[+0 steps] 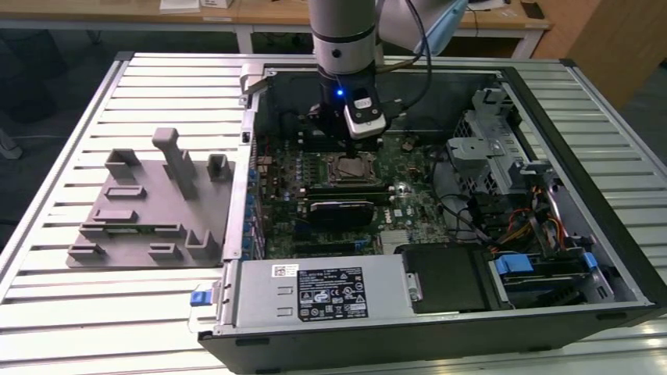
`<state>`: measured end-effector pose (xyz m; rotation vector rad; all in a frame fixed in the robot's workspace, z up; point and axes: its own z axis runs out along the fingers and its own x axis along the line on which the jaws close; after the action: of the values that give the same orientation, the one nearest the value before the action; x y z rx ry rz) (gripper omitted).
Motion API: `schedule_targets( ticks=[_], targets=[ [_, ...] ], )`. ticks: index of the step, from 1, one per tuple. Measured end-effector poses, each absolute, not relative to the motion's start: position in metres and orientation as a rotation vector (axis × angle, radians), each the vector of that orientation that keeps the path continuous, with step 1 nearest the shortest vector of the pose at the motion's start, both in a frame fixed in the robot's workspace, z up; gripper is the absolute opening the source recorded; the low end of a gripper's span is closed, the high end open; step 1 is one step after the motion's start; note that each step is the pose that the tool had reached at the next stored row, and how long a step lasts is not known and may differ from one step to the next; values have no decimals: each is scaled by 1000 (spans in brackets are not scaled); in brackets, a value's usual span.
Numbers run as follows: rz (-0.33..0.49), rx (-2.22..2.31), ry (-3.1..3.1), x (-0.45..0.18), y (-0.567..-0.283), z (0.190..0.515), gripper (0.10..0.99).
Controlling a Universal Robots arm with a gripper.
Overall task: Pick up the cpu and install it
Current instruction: 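Install the second cpu locking lever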
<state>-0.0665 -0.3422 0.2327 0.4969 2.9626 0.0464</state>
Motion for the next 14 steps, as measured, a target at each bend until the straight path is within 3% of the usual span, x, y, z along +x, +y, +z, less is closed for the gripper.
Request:
schedule_targets(
  ticks=[14],
  targets=[
    [46,497,2963,-67,-349,233,106]
  ],
)
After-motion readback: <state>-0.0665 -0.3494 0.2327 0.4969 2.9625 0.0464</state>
